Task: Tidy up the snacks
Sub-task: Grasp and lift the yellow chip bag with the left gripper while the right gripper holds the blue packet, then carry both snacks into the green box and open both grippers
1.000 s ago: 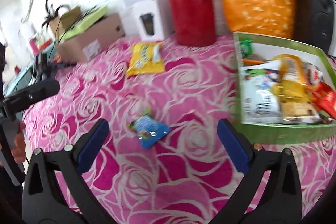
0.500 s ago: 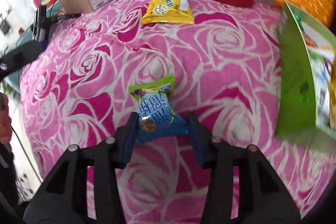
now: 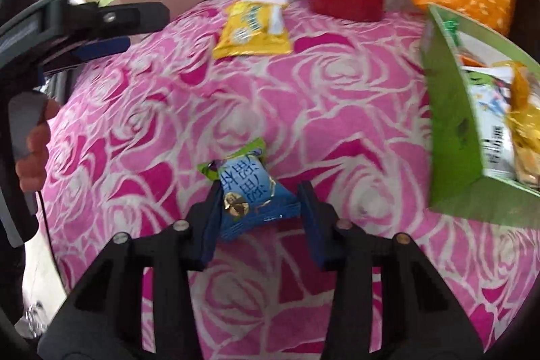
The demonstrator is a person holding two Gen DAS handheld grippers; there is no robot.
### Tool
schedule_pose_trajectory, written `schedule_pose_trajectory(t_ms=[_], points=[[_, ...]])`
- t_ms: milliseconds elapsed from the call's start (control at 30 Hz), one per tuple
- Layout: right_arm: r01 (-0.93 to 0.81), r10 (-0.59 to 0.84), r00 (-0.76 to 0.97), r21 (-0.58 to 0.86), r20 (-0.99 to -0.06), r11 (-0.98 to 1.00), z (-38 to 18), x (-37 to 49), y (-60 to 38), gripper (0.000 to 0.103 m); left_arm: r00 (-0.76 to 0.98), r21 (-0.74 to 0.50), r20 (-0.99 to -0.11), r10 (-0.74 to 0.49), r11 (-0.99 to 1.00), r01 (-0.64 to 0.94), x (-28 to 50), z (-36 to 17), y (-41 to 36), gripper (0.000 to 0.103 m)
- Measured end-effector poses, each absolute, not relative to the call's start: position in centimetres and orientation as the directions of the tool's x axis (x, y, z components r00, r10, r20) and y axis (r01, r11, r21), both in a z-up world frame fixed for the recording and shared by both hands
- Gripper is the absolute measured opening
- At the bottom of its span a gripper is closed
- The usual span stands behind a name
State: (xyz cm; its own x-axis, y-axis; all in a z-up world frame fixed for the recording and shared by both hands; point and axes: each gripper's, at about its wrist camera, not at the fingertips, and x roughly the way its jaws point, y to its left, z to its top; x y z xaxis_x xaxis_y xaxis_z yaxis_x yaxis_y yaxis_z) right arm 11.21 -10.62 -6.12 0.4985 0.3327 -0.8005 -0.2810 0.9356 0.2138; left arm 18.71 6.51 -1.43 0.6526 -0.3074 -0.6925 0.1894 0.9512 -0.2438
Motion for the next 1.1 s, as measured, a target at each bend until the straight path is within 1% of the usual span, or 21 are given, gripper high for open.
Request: schedule_pose_trajectory(t_ms=[67,167,300,400,433,467,500,567,667,833,1000,1100], points=[[-0.245,0.339,0.521,0.243,-0.783,0.939,-5.8,11.4,-11.6,0.046,0.64,-0.246,-0.705,-0.306,0.952,0.184,20.8,-1.8,5.8,0.098],[-0.228,0.355,0.53,0.273,-0.77,0.934,-5.5,11.3,-12.5,0.046,0.635,-0.214,-0.724,-0.269,0.963,0.163,24.2,-2.8,4.6,0.098],[-0.221,0.372,0.513,0.299,-0.774,0.928,-6.0,11.5,-13.3,0.046,0.591,-0.21,-0.768,-0.245,0.969,0.13,28.6,-4.8,3.7,0.098],[-0.206,0.377,0.502,0.316,-0.778,0.926,-6.6,11.7,-13.8,0.046,0.57,-0.173,-0.795,-0.207,0.978,0.114,30.3,-6.2,3.4,0.097],[-0.197,0.379,0.498,0.324,-0.78,0.925,-6.8,11.8,-13.9,0.046,0.563,-0.16,-0.803,-0.196,0.981,0.114,30.7,-6.7,3.3,0.087],[-0.191,0.383,0.492,0.332,-0.782,0.924,-7.0,11.9,-14.0,0.046,0.552,-0.15,-0.811,-0.194,0.981,0.124,31.0,-7.2,3.2,0.065],[-0.188,0.385,0.489,0.337,-0.782,0.923,-7.1,11.9,-14.2,0.046,0.539,-0.134,-0.821,-0.188,0.981,0.139,31.1,-7.6,3.0,0.061],[-0.188,0.391,0.487,0.344,-0.781,0.92,-7.2,11.9,-14.3,0.046,0.553,-0.115,-0.812,-0.185,0.981,0.159,30.5,-7.4,3.0,0.053],[-0.19,0.397,0.489,0.35,-0.777,0.917,-7.0,11.8,-14.1,0.046,0.555,-0.152,-0.803,-0.216,0.975,0.161,29.3,-6.4,3.6,0.05],[-0.2,0.409,0.529,0.359,-0.743,0.911,-5.3,11.2,-14.5,0.046,0.597,-0.171,-0.762,-0.252,0.967,0.19,26.6,-2.7,4.0,0.049],[-0.207,0.401,0.616,0.352,-0.679,0.913,-1.7,10.2,-16.0,0.046,0.629,-0.197,-0.696,-0.344,0.935,0.293,23.5,2.5,2.5,0.049],[-0.186,0.363,0.681,0.329,-0.636,0.926,0.8,9.5,-18.2,0.046,0.635,-0.191,-0.661,-0.4,0.908,0.373,22.0,4.9,-0.2,0.049]])
